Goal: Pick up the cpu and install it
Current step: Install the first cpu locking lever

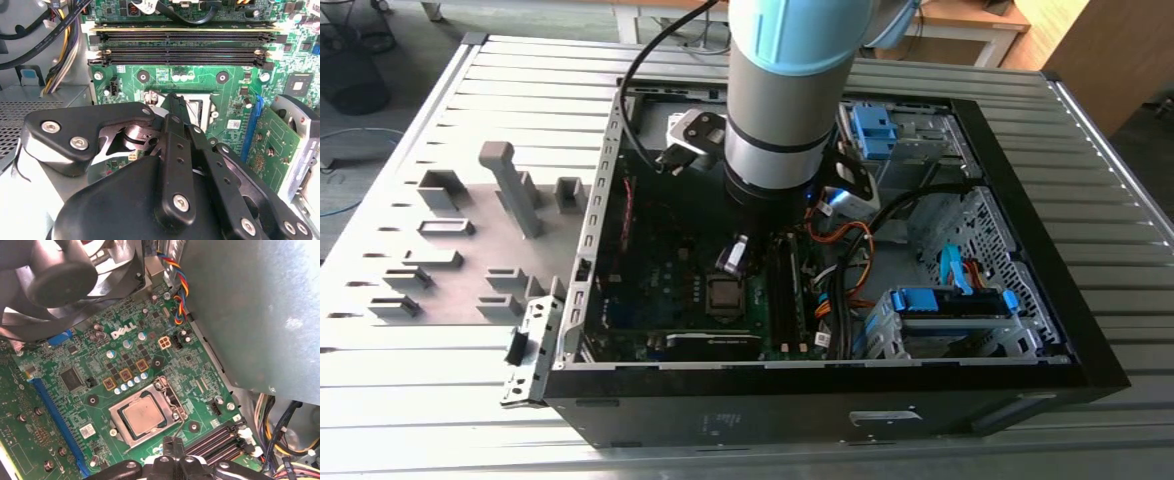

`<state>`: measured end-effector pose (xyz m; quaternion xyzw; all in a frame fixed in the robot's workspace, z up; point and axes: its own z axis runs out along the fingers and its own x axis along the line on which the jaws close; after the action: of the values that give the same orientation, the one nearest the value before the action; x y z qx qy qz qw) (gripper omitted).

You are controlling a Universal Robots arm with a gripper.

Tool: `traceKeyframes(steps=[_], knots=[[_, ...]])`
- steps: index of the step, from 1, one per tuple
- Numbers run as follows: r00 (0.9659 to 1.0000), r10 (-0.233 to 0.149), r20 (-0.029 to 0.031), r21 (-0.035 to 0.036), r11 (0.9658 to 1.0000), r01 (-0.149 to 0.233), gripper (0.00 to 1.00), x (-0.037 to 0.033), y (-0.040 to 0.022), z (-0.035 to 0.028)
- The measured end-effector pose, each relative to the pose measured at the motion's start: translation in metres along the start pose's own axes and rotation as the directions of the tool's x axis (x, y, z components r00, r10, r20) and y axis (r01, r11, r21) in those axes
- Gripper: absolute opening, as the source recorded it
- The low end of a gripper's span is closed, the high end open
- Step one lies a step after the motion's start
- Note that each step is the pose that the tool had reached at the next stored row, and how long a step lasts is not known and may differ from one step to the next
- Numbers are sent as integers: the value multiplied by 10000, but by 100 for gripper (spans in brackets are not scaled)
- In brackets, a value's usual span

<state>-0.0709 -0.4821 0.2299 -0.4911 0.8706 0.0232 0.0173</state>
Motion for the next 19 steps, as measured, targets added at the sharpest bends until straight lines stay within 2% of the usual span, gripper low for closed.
traceKeyframes(steps=[2, 5, 12, 19], knots=[[10000, -5, -49, 28, 10000, 5, 11, 3, -2, 16], [9999, -4, -163, 98, 10000, 6, 11, 7, 3, 39], [9989, -4, -477, 287, 9996, 17, 11, 20, 14, 89], [9977, -5, -675, 405, 9992, 32, 11, 28, 13, 159]])
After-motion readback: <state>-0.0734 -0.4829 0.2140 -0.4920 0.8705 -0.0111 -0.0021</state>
